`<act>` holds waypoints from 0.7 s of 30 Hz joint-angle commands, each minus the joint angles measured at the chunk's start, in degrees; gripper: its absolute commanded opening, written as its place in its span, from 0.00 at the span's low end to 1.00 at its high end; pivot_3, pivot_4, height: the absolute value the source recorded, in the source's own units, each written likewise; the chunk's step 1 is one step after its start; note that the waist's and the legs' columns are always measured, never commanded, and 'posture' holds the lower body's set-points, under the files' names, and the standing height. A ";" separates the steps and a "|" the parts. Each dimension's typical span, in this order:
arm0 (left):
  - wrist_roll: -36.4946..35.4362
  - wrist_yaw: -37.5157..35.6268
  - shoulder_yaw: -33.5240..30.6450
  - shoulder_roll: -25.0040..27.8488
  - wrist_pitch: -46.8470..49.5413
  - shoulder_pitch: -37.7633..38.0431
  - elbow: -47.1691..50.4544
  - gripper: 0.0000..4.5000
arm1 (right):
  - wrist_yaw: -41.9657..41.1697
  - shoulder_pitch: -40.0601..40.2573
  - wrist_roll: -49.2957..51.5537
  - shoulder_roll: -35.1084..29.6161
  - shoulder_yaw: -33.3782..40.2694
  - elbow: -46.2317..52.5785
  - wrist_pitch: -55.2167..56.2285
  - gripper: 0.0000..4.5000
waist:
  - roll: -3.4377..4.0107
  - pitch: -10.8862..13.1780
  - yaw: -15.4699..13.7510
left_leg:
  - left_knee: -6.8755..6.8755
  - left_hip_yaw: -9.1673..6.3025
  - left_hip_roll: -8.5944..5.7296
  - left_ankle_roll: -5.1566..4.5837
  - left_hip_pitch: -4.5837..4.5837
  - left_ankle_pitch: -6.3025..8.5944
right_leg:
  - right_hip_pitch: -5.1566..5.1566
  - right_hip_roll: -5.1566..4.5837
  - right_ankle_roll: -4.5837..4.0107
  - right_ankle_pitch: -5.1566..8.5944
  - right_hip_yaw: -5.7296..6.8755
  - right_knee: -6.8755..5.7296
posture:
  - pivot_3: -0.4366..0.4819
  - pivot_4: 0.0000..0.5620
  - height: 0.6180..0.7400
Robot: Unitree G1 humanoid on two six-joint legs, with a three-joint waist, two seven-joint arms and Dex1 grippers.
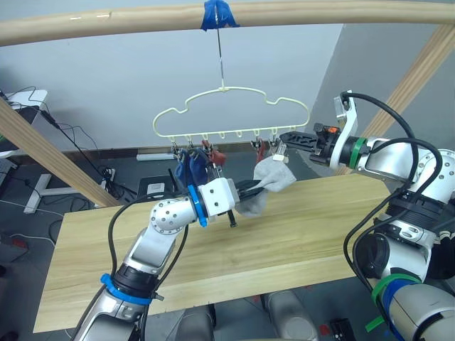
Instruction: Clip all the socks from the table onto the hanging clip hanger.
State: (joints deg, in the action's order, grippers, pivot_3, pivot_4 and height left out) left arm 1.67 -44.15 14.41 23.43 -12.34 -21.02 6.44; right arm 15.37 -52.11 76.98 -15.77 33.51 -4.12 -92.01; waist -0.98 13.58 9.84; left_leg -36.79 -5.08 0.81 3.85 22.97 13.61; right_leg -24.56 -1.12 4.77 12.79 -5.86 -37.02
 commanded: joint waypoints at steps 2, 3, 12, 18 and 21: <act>0.64 1.08 0.40 -0.53 -1.26 -0.92 0.78 0.00 | 2.08 0.02 5.91 -0.25 -0.96 0.64 1.31 0.00 | 0.00 0.00 0.00 | 0.01 0.00 0.00 0.00 0.00 0.00 | 0.00 0.00 0.00 0.00 -0.01 0.00 | 0.29 0.35 1.00; 0.71 1.10 0.51 -0.63 -1.26 -0.93 0.83 0.00 | 2.46 0.14 6.53 -0.48 -1.39 0.59 1.66 0.00 | 0.00 0.00 0.00 | 0.01 0.00 0.00 0.00 0.00 0.00 | 0.00 0.00 0.00 0.00 0.00 0.00 | 0.29 0.35 1.00; 0.13 1.12 0.58 -1.04 -2.27 -2.19 0.73 0.00 | 2.74 2.09 12.89 -3.90 -6.54 1.10 5.69 0.17 | 0.00 0.00 -0.01 | 0.00 0.00 0.00 0.00 0.00 0.00 | 0.00 0.00 0.00 0.00 -0.01 0.00 | 0.30 0.35 1.00; -0.53 0.37 0.81 -0.75 -3.22 -2.30 0.26 0.00 | 1.44 5.18 15.58 -9.65 -9.02 2.64 8.94 0.66 | 0.00 0.00 -0.18 | 0.00 0.01 0.00 0.00 0.02 0.00 | 0.00 0.00 0.01 0.01 -0.01 0.04 | 0.29 0.34 1.00; -0.39 -0.41 1.23 -0.24 -4.55 -2.21 -0.22 0.00 | -0.14 8.66 16.98 -13.28 -9.96 5.35 9.99 0.88 | 0.00 0.00 -0.36 | 0.00 -0.01 0.00 0.00 0.03 0.00 | 0.00 0.00 0.02 0.01 0.00 0.05 | 0.28 0.34 1.00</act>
State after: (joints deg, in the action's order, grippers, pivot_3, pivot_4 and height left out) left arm 2.24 -44.24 15.44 22.97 -15.22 -22.89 5.55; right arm 16.64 -44.10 91.54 -27.58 23.25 -2.00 -83.61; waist -0.98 13.58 9.49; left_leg -36.78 -5.09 0.81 3.85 23.00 13.61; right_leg -24.56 -1.12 4.79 12.81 -5.87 -36.96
